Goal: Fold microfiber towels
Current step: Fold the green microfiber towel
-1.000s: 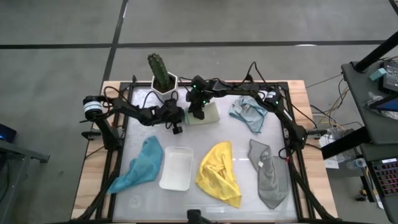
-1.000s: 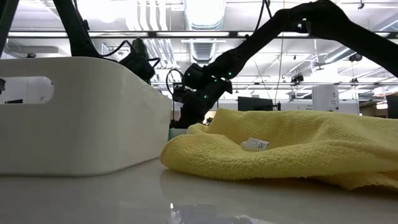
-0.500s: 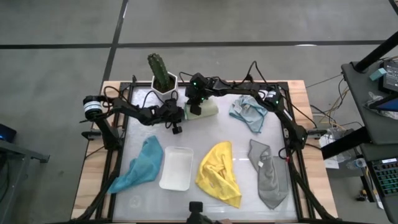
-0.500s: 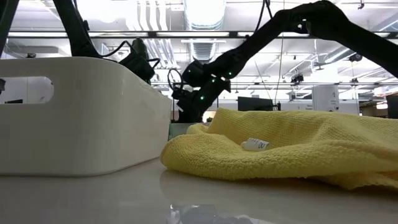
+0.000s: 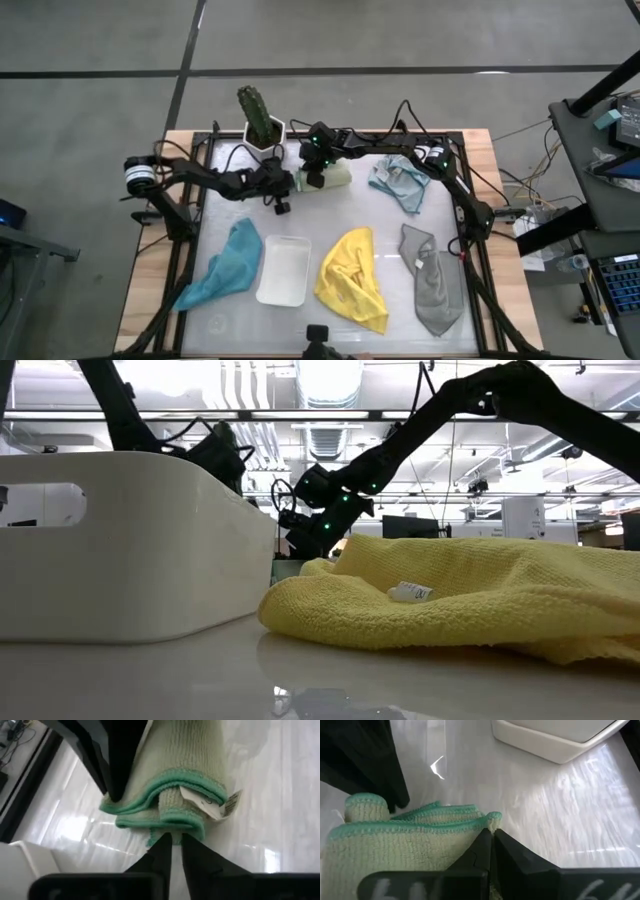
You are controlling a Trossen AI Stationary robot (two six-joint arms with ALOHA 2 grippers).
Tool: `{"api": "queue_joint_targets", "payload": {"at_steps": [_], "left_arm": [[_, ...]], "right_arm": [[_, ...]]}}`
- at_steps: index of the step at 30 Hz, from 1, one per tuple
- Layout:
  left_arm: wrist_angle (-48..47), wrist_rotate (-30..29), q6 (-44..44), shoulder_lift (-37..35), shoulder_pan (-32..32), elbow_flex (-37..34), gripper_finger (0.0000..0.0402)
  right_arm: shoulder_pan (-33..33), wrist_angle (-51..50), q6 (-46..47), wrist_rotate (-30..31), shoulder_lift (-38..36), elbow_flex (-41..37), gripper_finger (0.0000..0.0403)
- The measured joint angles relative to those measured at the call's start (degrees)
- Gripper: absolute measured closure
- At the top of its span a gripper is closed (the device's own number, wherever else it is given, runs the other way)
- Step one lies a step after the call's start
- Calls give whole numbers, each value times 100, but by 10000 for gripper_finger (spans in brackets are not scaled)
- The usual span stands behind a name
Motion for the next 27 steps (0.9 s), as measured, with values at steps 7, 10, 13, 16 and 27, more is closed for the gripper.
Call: {"api": "queue_joint_targets", "payload": {"at_steps": [7,10,13,16,27], "left_arm": [[-650,-4,-108,-656,-6,-8,293],[-644,230,-46,-984,-15,-43,271],[-175,791,32,-1100,-15,-49,266],[448,992,11,-831,-22,-52,274],[637,811,-303,34,59,92,355]], "right_arm": [[0,-2,9,-2,0,0,390],[0,-12,12,-2,0,0,377],[0,-15,20,-1,0,0,357],[0,-21,22,0,0,0,337],[-15,-88,260,-48,-64,-2,298]]}}
